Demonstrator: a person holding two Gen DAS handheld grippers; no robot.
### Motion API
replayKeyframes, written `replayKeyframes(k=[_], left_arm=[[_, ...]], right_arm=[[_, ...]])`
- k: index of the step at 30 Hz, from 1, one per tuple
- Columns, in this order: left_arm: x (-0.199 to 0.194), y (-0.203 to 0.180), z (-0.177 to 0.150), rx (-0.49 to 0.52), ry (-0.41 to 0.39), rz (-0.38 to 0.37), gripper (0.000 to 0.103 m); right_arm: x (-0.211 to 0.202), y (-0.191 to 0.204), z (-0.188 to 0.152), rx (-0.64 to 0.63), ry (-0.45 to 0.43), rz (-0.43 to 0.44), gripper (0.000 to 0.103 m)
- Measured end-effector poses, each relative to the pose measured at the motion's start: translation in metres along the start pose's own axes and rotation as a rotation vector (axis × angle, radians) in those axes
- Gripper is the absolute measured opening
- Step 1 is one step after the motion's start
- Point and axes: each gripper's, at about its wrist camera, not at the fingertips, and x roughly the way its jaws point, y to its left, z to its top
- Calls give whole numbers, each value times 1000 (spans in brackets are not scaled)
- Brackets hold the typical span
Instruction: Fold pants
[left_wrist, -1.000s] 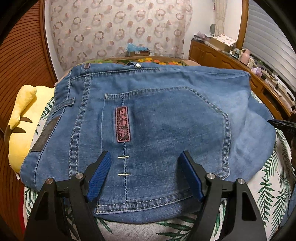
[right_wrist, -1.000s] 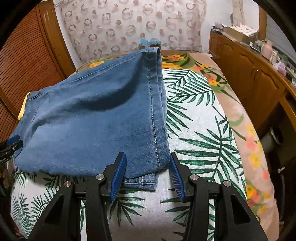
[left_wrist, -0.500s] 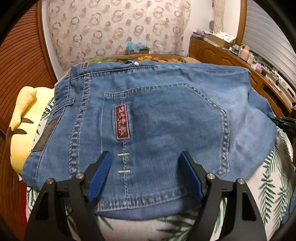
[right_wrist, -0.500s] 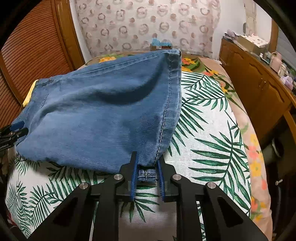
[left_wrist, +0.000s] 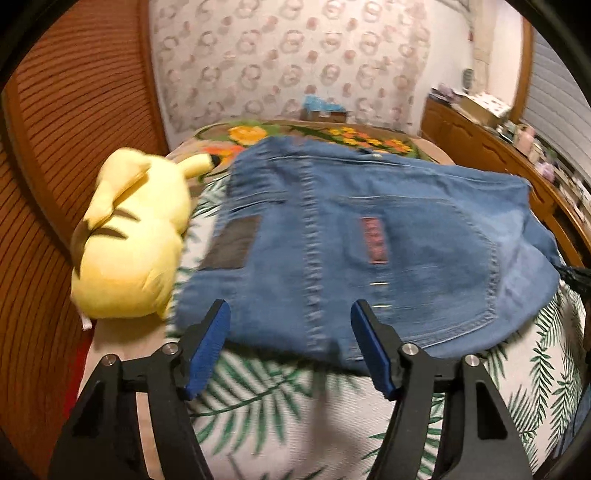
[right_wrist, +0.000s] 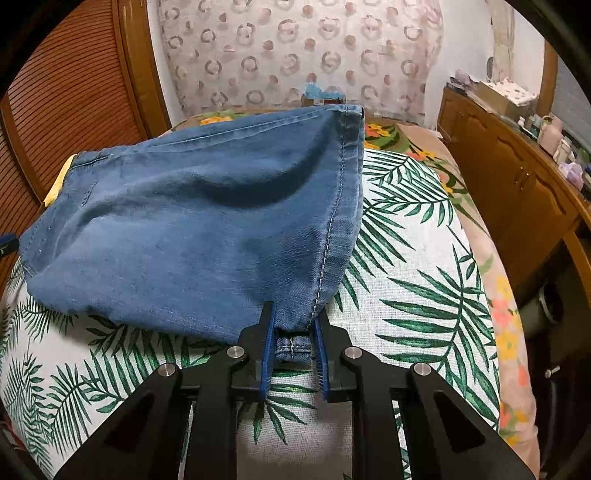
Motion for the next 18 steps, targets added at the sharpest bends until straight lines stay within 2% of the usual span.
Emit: replayKeyframes(k=[8,15,16,18], left_arm=[[1,29,1,-60,-10,50,69],[22,45,3,-88,23,82,69],[24,46,3,-89,25,82,68],[28,47,1,-93,36,77,59]], right_arm=[[-4,-1,-5,2,-8,5,19],[-6,0,-7,0,-16,-2,19],[-6,0,-7,2,-18,-1,19],[-6,-2,-8,5,-21,3,19]])
